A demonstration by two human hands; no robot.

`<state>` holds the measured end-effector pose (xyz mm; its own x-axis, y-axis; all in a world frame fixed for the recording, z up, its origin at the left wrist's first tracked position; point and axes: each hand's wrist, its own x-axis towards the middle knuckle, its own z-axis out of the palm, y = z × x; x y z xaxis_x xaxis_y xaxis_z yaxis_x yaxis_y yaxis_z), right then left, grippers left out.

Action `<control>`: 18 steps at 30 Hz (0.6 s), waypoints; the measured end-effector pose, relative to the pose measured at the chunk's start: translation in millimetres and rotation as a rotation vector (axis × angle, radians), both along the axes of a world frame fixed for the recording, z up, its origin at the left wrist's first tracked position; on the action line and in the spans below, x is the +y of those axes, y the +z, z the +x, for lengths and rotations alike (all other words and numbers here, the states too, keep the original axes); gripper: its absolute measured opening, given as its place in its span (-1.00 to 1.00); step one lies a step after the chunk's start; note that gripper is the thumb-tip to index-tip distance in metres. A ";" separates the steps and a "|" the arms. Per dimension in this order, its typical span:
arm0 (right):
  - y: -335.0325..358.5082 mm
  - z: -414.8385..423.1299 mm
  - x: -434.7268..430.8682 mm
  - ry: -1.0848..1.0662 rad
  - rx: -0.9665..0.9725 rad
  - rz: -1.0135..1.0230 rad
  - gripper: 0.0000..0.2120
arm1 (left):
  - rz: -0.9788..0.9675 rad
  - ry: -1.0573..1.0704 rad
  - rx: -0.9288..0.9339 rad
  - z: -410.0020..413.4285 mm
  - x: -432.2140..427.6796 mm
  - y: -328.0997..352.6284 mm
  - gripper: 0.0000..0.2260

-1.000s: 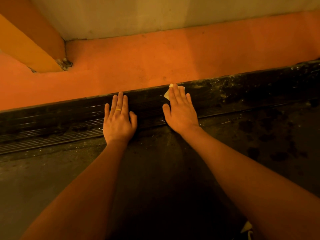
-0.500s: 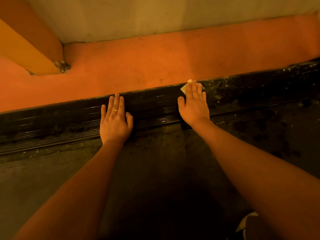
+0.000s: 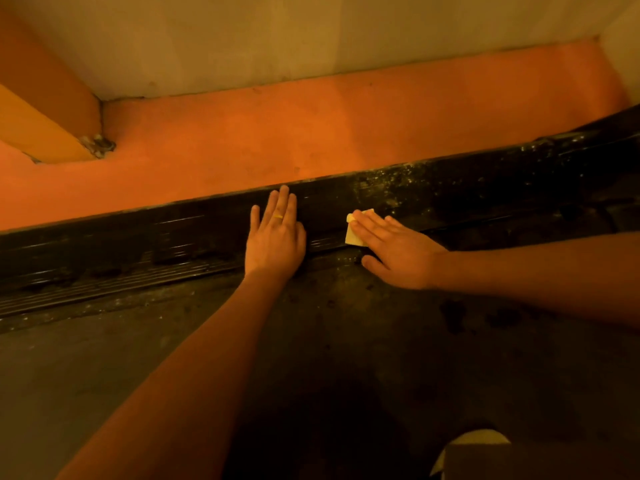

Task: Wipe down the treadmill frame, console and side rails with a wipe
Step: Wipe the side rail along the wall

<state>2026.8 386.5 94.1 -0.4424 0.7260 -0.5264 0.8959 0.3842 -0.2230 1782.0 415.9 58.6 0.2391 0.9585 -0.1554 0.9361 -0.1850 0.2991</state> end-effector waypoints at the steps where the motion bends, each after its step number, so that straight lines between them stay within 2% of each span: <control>1: -1.9 1.1 -0.5 0.003 -0.007 0.013 -0.32 | 0.016 -0.018 0.008 12.2 0.5 -2.8 -0.48; 7: -9.3 -30.3 47.0 -0.153 0.027 0.064 -0.33 | 0.048 0.030 0.091 32.7 -1.1 -19.2 -0.46; 10: -11.2 -32.3 70.5 -0.148 0.031 0.080 -0.33 | 0.052 0.034 0.113 34.4 -2.1 -21.4 -0.45; 18: -8.0 3.3 -5.6 0.046 0.031 -0.019 -0.30 | 0.061 0.035 0.083 35.0 -2.6 -23.2 -0.43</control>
